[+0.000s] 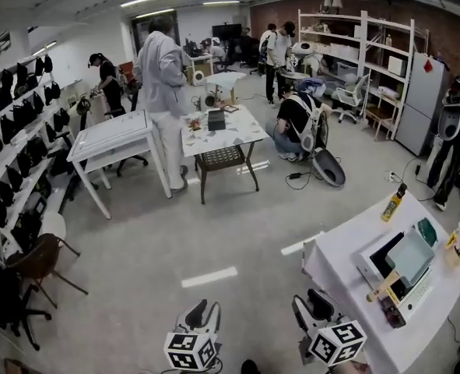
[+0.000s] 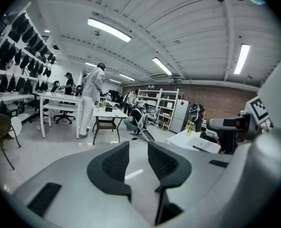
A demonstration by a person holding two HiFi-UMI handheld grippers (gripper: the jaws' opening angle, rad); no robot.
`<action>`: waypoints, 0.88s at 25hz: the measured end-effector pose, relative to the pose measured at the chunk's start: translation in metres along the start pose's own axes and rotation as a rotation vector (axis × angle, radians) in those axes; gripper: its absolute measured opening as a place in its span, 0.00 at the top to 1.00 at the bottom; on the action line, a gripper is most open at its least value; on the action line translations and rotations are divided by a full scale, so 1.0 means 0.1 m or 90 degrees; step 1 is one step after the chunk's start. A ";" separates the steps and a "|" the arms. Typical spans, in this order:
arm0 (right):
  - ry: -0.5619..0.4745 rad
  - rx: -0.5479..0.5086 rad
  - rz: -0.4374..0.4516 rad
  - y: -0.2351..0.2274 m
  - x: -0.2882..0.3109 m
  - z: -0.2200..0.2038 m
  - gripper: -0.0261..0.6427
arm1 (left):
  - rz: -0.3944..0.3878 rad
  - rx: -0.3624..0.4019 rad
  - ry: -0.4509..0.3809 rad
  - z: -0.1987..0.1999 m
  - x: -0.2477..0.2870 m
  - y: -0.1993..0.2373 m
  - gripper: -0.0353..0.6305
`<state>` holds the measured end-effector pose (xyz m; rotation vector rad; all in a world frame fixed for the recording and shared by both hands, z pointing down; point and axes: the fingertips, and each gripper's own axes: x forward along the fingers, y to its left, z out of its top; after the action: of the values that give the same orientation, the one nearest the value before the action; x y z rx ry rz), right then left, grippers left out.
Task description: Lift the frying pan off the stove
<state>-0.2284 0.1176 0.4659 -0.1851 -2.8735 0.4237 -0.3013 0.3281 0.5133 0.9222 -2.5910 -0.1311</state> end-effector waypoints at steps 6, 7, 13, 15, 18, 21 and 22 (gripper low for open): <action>-0.043 0.010 -0.057 -0.27 -0.23 0.23 0.72 | -0.087 0.003 0.027 0.03 0.55 -0.30 0.80; -0.050 0.009 -0.068 -0.34 -0.32 0.29 0.72 | -0.100 0.007 0.033 0.03 0.62 -0.41 0.80; -0.105 0.039 -0.168 -0.87 -1.05 0.53 0.72 | -0.204 0.052 0.061 0.08 1.01 -1.28 0.80; -0.118 0.053 -0.211 -1.08 -1.27 0.52 0.72 | -0.246 0.073 0.069 0.11 1.20 -1.57 0.80; -0.131 0.074 -0.252 -1.33 -1.49 0.48 0.72 | -0.291 0.096 0.080 0.09 1.44 -1.93 0.80; -0.147 0.096 -0.290 -1.57 -1.69 0.42 0.72 | -0.331 0.117 0.093 0.04 1.63 -2.27 0.80; -0.154 0.105 -0.304 -1.65 -1.75 0.40 0.72 | -0.345 0.125 0.097 0.03 1.69 -2.38 0.80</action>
<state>-0.0842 -0.0774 0.4415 0.6073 -2.9525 0.6124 -0.2825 0.0367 0.5152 1.6217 -2.1826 0.0492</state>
